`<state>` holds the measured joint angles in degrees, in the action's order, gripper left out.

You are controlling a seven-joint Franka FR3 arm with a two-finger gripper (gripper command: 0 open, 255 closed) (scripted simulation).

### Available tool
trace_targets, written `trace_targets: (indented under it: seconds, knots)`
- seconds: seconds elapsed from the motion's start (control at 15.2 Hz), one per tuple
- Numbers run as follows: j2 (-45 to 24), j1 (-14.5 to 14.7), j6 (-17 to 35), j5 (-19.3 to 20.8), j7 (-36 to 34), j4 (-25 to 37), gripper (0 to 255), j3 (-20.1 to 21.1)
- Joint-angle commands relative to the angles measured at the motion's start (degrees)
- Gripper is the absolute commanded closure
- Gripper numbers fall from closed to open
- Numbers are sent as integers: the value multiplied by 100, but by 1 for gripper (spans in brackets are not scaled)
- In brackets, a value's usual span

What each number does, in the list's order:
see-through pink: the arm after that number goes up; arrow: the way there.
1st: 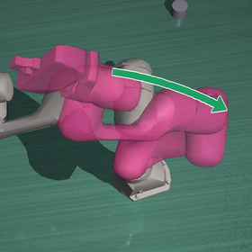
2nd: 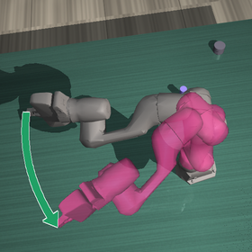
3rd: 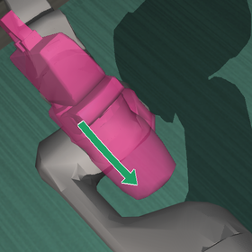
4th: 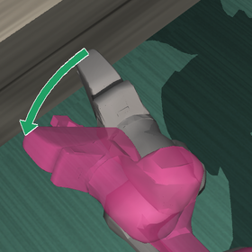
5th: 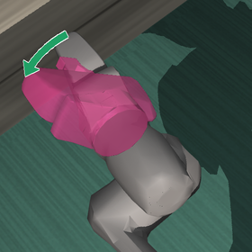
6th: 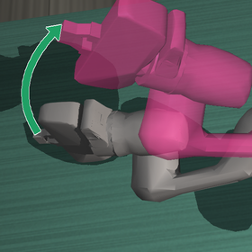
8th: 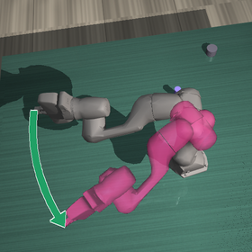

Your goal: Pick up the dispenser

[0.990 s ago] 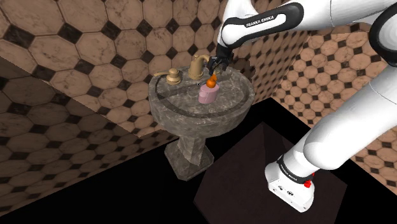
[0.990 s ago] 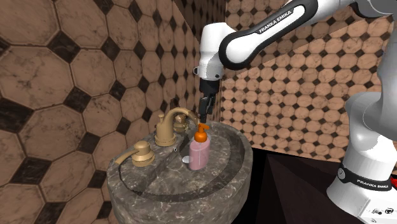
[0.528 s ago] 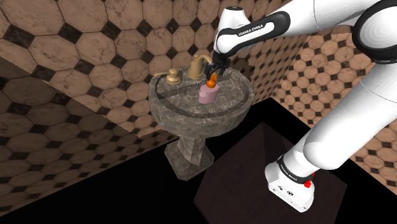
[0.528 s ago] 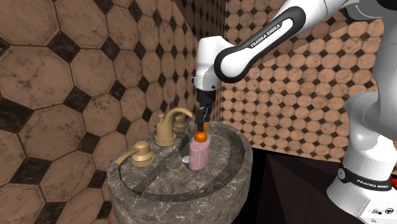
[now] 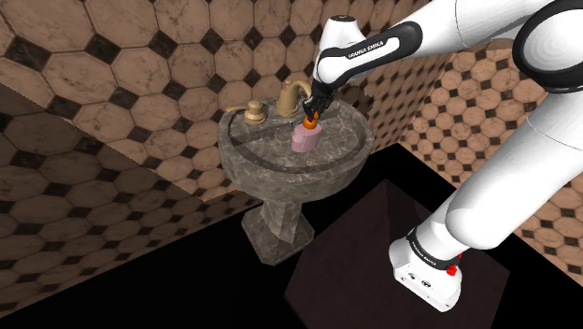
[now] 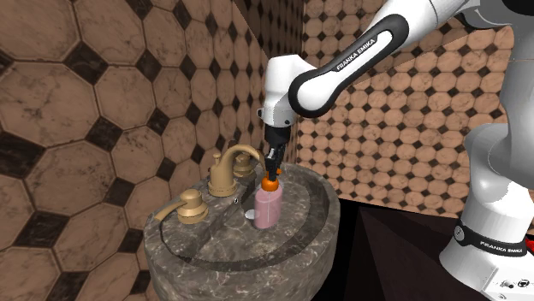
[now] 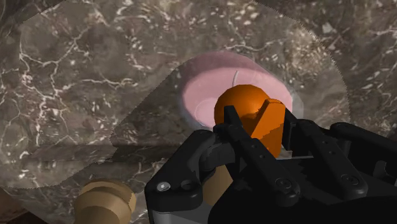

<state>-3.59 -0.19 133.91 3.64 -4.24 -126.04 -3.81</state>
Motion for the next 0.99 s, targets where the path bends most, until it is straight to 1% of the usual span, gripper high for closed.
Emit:
trace_targets:
  seconds: [0.0,0.26,0.92]
  knots:
    - [0,0,1,0,0,-1,255,1]
    - [-9,0,-5,-1,2,14,255,0]
    - [368,6,-750,-7,30,383,255,8]
